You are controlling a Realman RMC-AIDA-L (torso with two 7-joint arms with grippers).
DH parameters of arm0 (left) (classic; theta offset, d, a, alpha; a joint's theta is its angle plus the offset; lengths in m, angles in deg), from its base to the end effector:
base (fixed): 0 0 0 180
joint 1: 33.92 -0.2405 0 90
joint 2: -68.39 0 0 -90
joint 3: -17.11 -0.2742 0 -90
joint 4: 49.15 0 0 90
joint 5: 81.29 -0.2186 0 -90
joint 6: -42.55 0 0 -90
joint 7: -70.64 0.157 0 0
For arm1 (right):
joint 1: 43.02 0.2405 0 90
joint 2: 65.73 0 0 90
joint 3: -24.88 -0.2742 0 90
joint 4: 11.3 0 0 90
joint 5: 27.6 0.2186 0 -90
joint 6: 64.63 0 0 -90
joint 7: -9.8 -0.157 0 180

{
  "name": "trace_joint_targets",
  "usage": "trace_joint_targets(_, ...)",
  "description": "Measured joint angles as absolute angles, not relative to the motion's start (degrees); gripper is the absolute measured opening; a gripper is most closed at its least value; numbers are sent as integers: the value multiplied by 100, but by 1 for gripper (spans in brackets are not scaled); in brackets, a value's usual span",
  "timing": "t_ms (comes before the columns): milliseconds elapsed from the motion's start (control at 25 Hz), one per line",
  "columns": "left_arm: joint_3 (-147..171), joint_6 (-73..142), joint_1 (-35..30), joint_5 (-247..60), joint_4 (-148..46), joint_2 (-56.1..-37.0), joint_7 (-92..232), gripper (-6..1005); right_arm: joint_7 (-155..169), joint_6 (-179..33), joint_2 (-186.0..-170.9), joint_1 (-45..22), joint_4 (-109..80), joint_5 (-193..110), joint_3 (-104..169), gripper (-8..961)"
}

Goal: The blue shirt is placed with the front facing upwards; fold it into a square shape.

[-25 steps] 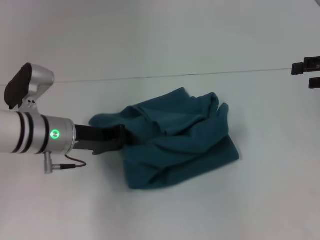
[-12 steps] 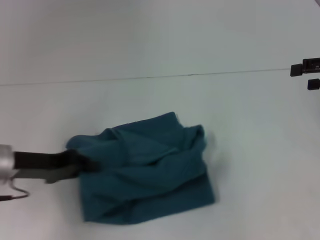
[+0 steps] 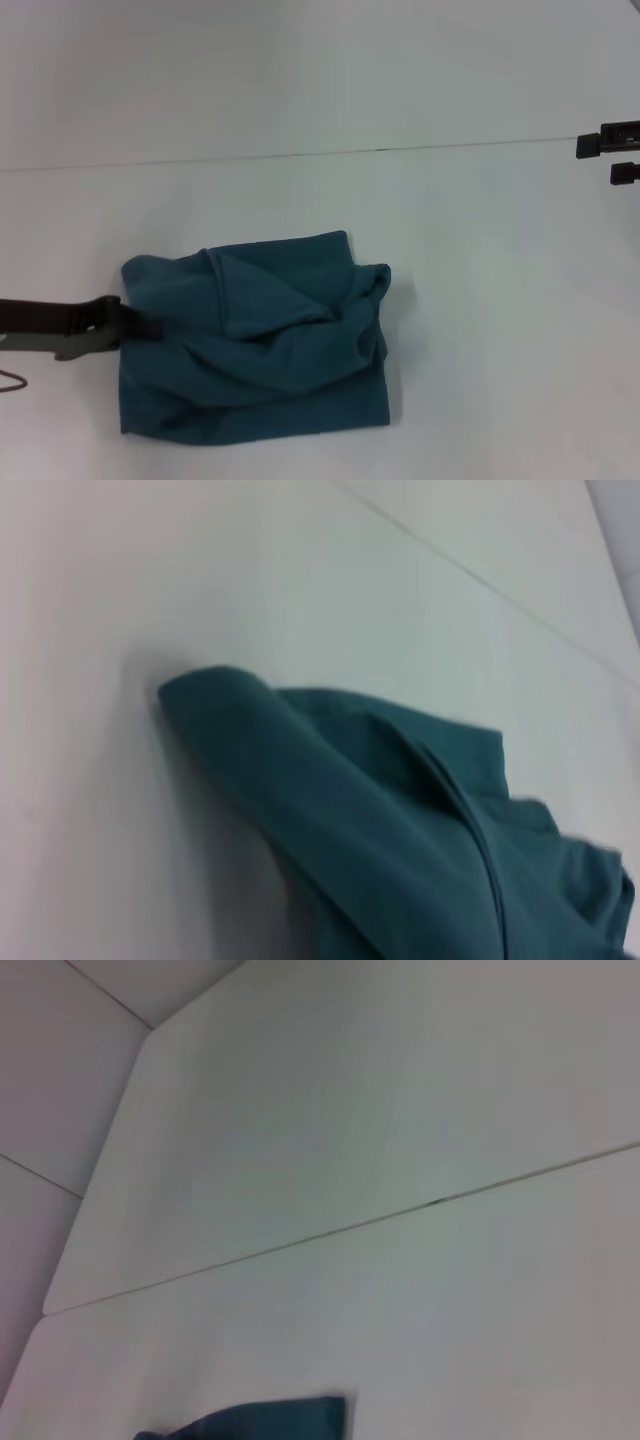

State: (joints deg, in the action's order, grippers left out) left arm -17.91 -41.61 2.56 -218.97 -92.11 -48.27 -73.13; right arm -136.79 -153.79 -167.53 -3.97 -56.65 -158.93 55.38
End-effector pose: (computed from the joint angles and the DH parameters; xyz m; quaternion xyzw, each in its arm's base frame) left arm -0.3005 0.3831 0.0063 -0.7356 -0.6568 -0.1211 0.1131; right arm 0.2936 0.4241 0.1501 -0.7368 0.6197 0.1819 0.2000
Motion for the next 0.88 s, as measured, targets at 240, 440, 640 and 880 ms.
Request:
trace_joint_targets(240, -1626, -4230, 185, -22174, -9704, -4799, -7422, 193, -13677, -15366, -16750, -406, -5665, -15894, 5549, 898)
trace_joint_targets(440, -696, -4464, -38, -21715, -10034, -4831, -7718, 385, -13672, -15365, -16754, -408, -5664, -15891, 5549, 898)
trace_joint_targets(640, -447, -4727, -260, -21177, -9345, -4910, -7847, 492, -13657, -15363, -16754, -409, -5664, -15891, 5544, 898)
trace_joint_targets(880, -438, -4485, -484, -21154, -8969, -5158, -7767, 645, -13601, -15359, -16759, -409, -5620, -15891, 5542, 898)
